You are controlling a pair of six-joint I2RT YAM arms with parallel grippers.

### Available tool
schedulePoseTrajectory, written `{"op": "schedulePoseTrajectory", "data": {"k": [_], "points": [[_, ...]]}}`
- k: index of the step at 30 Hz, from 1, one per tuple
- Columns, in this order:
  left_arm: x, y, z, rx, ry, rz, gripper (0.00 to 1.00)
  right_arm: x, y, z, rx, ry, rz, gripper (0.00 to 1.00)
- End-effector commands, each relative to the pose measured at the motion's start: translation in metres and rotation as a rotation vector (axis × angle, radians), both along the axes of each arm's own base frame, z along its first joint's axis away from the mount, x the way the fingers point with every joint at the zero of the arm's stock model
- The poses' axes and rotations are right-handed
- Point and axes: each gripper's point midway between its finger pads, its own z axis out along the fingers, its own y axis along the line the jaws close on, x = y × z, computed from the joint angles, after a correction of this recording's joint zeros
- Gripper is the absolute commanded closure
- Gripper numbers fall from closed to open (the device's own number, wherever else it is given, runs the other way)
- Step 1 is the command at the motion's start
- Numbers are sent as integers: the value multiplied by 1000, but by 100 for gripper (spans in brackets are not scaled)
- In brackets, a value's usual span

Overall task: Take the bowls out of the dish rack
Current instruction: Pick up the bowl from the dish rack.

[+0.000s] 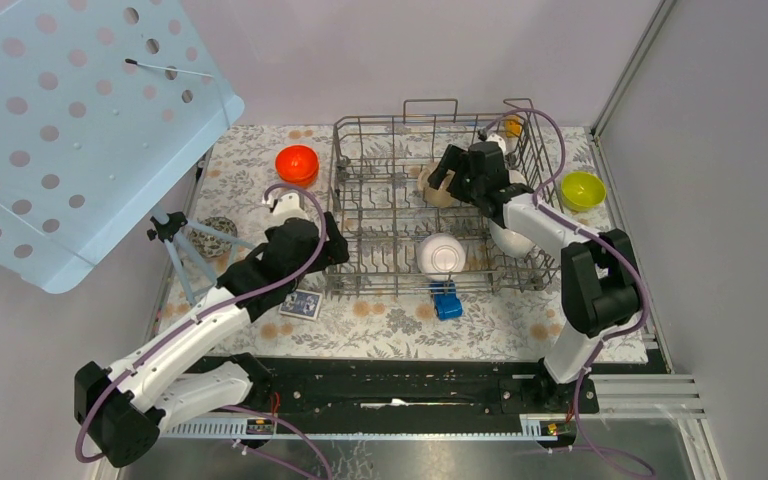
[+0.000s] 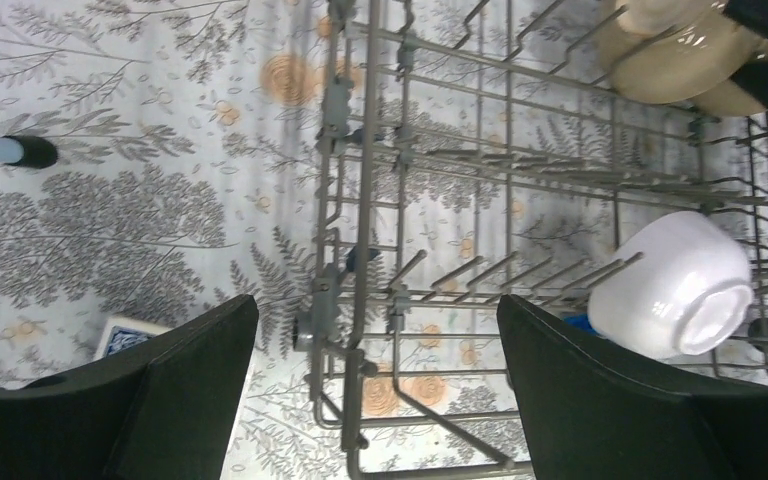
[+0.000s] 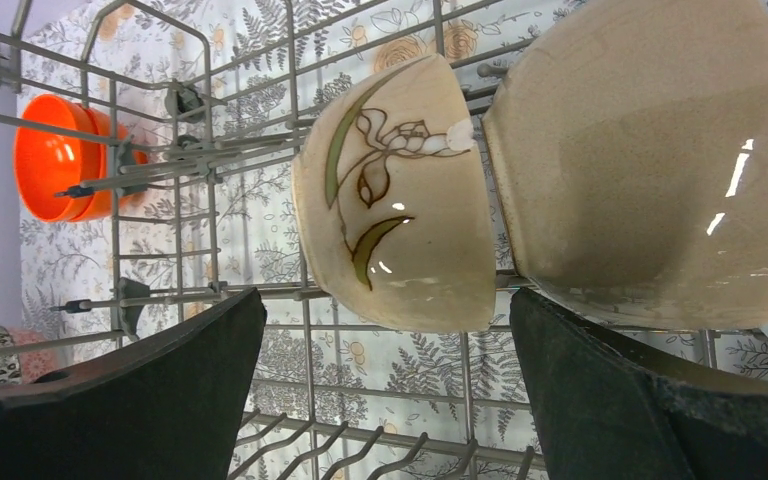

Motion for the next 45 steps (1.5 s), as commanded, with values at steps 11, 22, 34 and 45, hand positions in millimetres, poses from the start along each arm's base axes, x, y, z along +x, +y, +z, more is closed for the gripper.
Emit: {"op": "schedulePoseTrajectory", "data": {"k": [11,22,34,45], "points": [[0,11,-24,92,69,36,8,10,18,11,80,-94,67,8],[-2,3,-42,69,113,26,9,4,30,22,142,-141,150,17],[-3,4,-50,78,131,31,10,6,28,35,296,-207,202,19],[-3,1,-56,73,144,28,10,6,23,48,413,-261,251,21]]}}
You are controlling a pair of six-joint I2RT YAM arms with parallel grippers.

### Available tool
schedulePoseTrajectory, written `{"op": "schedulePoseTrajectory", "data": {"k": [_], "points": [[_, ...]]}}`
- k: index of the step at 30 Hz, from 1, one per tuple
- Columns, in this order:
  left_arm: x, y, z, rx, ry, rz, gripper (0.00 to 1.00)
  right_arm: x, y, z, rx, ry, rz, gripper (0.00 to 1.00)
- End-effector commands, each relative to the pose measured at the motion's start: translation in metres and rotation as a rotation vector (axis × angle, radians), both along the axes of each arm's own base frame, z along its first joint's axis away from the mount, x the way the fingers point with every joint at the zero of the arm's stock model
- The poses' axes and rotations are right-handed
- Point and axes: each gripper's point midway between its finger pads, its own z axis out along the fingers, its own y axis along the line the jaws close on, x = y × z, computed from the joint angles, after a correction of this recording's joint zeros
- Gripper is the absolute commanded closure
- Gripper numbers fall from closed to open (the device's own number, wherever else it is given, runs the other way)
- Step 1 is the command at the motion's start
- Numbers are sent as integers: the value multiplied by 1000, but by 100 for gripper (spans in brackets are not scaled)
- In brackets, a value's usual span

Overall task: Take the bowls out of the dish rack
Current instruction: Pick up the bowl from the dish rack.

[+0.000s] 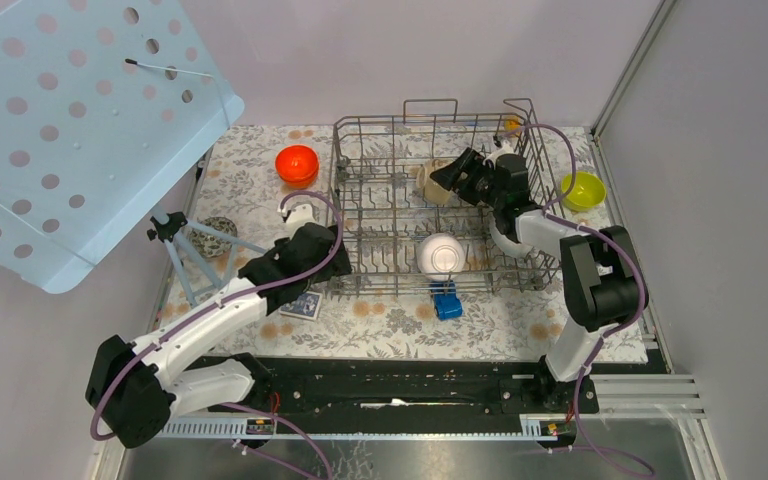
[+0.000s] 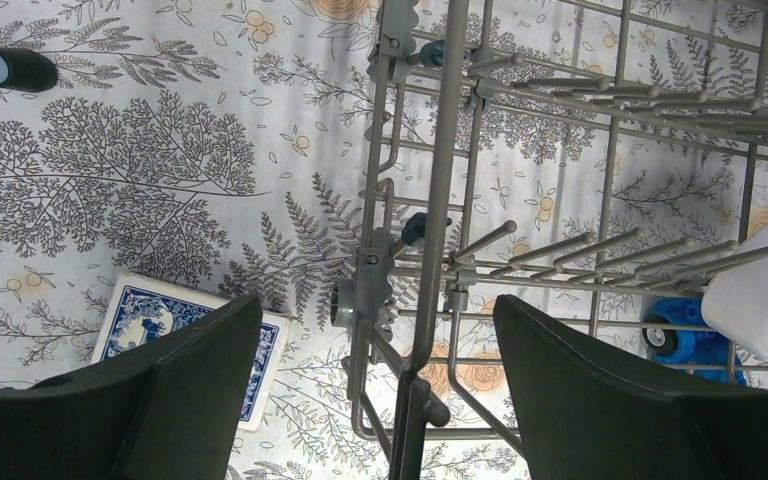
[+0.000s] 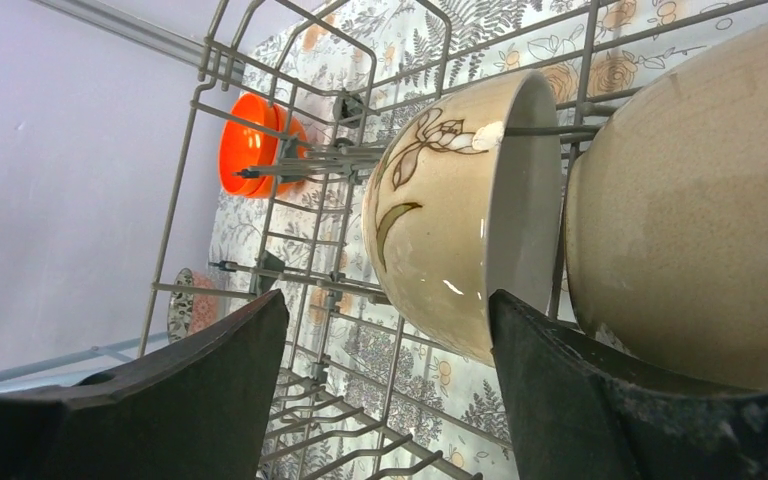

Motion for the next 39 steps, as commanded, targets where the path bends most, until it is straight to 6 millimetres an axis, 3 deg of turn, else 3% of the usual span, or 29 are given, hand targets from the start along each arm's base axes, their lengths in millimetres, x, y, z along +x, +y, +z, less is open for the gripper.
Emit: {"op": "schedulePoseTrajectory", "data": {"k": [1,13,24,31,39], "points": [[6,-6,4,-35,-22,5,10,4,11,37,87,-118,66,22],[7,-8,3,-40,-17,1,11,2,21,33,134,-110,129,49],[7,-10,3,-40,-13,-5,11,0,32,34,168,-115,201,49],[8,-11,3,-41,-12,-6,11,-2,35,38,190,-126,228,62],[9,-11,1,-36,-11,-5,12,-4,40,56,237,-168,264,83]]}}
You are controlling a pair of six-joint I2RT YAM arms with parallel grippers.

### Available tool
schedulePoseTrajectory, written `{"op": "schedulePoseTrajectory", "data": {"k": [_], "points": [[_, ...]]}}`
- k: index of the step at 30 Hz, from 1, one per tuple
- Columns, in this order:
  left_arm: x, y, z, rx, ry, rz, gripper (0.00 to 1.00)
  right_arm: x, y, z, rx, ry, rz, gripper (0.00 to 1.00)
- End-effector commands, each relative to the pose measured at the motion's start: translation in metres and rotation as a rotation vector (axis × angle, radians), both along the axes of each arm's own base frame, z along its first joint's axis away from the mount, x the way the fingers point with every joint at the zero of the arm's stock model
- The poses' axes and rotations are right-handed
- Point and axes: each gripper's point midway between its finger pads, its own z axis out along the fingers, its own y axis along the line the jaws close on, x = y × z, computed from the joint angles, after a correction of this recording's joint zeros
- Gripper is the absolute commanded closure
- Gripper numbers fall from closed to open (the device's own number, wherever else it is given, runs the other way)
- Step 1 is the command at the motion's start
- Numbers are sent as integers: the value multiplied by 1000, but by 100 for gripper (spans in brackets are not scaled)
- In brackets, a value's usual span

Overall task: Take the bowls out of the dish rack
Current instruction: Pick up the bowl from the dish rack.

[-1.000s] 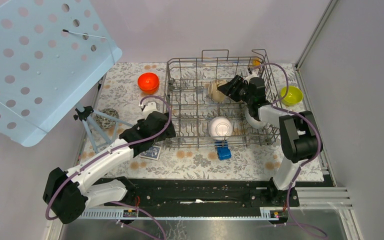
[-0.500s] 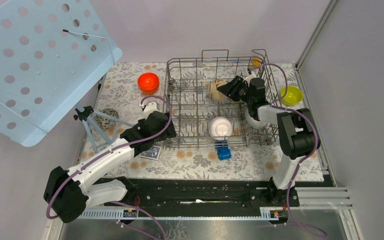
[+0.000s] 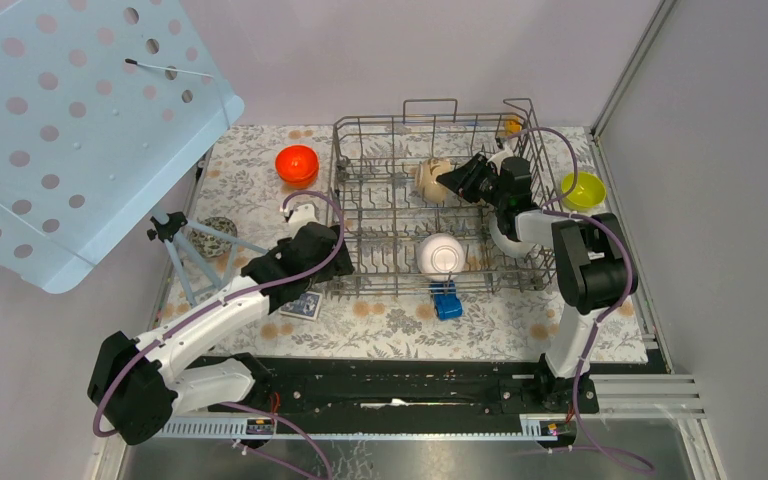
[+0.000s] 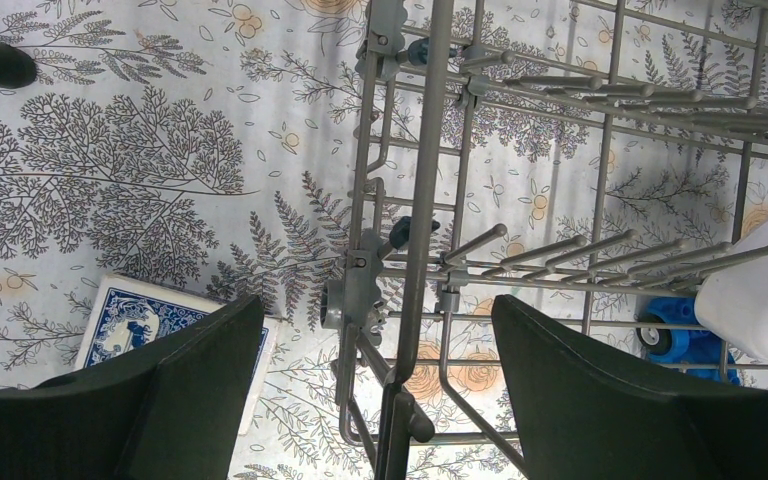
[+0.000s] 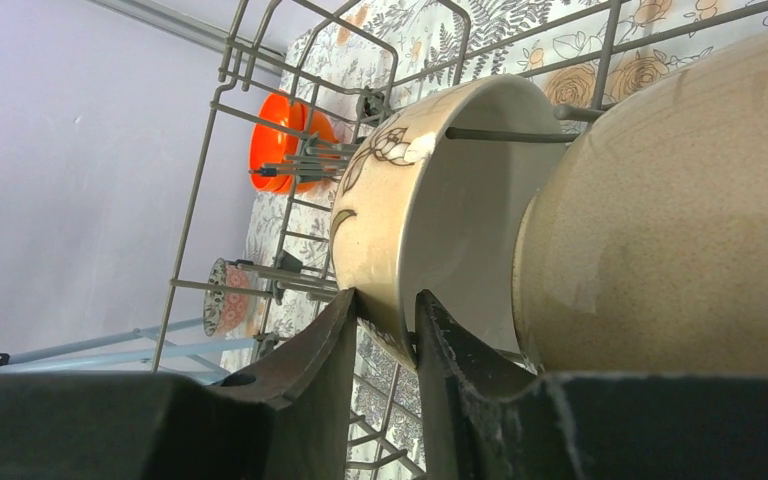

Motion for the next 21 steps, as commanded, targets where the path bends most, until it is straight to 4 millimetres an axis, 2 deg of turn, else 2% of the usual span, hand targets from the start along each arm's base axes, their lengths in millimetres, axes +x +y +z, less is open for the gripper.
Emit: {"op": "schedulePoseTrajectory", "data": {"k": [1,7,14,21], "points": [[7,-6,5,-24,-23,2,12,-16,41,69,135,-167,194,85],[7,-5,5,-24,-24,7,12,-15,44,78,164,-180,218,100],[7,-3,5,-19,-27,14,12,-12,42,92,201,-180,218,100],[6,-1,5,-17,-29,23,13,-16,41,114,227,-213,227,100]]}}
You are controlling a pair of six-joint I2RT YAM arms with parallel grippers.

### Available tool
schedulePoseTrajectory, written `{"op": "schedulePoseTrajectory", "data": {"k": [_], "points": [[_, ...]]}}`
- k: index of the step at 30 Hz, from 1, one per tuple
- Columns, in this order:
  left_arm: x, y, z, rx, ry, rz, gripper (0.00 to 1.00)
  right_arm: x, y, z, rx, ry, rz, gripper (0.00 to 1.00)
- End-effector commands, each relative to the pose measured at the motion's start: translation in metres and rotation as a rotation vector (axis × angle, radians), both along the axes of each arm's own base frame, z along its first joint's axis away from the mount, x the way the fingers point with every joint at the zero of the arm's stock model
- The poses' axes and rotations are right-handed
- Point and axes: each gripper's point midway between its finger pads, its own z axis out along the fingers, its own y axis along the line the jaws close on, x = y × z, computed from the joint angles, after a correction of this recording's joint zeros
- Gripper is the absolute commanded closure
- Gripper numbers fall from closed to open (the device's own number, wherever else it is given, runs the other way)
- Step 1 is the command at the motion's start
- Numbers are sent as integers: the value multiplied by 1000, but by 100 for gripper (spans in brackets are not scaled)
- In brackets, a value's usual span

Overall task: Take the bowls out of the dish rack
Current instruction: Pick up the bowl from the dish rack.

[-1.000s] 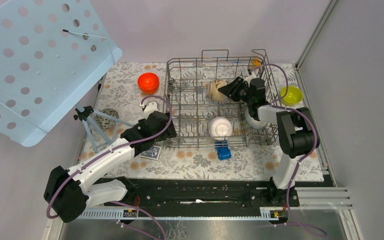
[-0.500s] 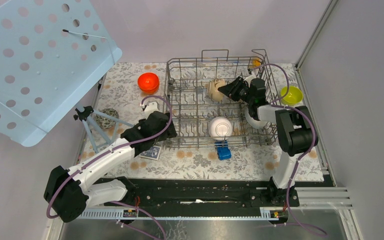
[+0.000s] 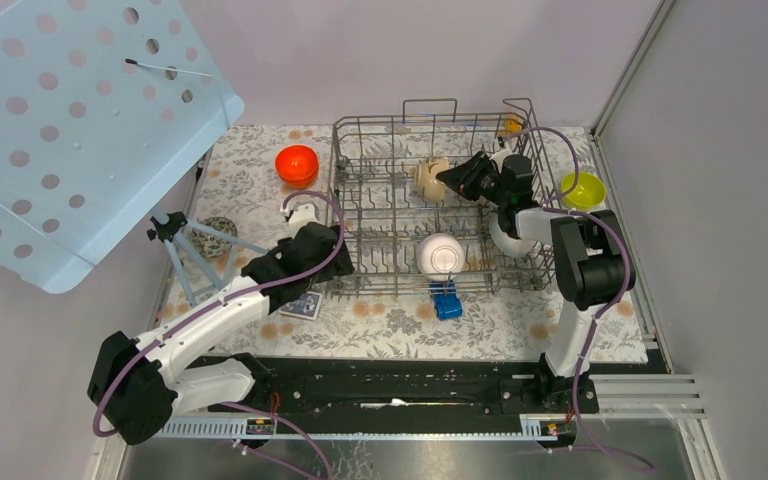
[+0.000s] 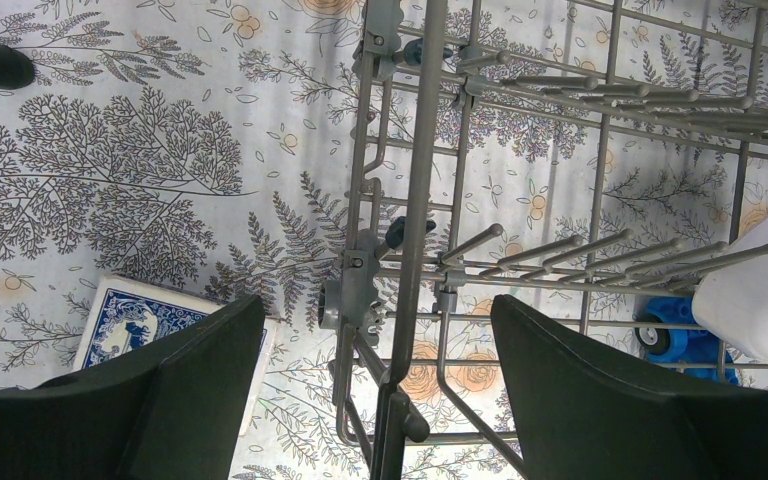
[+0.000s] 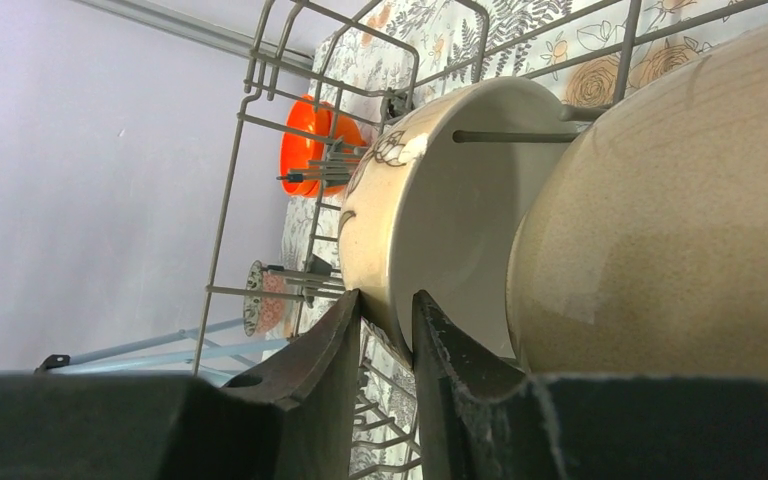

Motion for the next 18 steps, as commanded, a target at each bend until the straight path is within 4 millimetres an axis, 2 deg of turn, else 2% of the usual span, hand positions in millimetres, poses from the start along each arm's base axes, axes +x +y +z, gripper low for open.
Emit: {"op": "schedulePoseTrajectory", "data": {"k": [1,9,18], "points": [[6,-1,5,-15,-28,23,13,-21,38,111,156,-261,198,100],[6,0,2,-12,-24,27,13,-23,38,130,177,-280,199,100],[6,0,3,-13,-25,26,13,-24,40,129,179,-265,215,100]]}}
